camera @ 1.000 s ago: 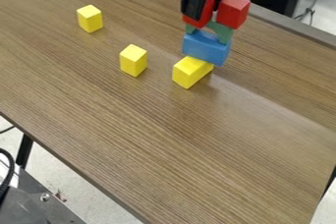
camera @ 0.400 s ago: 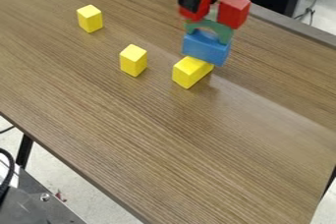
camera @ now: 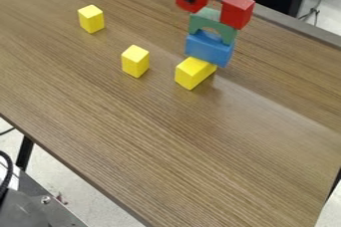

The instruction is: Put red block from arch to left side.

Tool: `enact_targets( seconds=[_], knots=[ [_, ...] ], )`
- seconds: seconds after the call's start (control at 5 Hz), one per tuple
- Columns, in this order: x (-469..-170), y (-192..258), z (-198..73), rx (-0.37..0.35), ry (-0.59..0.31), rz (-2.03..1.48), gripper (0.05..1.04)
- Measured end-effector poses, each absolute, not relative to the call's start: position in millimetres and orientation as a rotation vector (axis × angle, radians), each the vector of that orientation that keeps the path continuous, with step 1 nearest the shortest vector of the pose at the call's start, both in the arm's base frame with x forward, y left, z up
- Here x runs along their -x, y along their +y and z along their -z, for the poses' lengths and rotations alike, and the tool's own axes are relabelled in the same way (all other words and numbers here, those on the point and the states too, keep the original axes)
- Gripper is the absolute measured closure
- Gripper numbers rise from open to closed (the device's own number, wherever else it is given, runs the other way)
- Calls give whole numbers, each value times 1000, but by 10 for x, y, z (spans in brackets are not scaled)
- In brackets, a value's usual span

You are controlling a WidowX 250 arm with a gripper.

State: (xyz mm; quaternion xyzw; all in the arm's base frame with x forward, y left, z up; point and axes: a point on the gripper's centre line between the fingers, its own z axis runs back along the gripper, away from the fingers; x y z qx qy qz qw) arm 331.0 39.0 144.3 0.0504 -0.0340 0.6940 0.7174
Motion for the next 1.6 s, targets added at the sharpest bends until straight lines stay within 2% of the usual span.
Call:
enact_targets(
  seconds=[0.2, 0.6, 0.8, 1.0, 1.4, 1.6],
  knots=[
    [-3179, 527, -1339, -151, -42, -1523, 496],
    [-2971, 840, -1191, -187, -55, -1369, 496],
    [-2941, 974, -1151, -174, -67, -1313, 496],
    [-2967, 1105, -1134, -131, -93, -1292, 496],
    [-3059, 1361, -786, -165, -65, -1258, 496],
    [-3053, 1427, -575, -194, -23, -1246, 496]
  ],
)
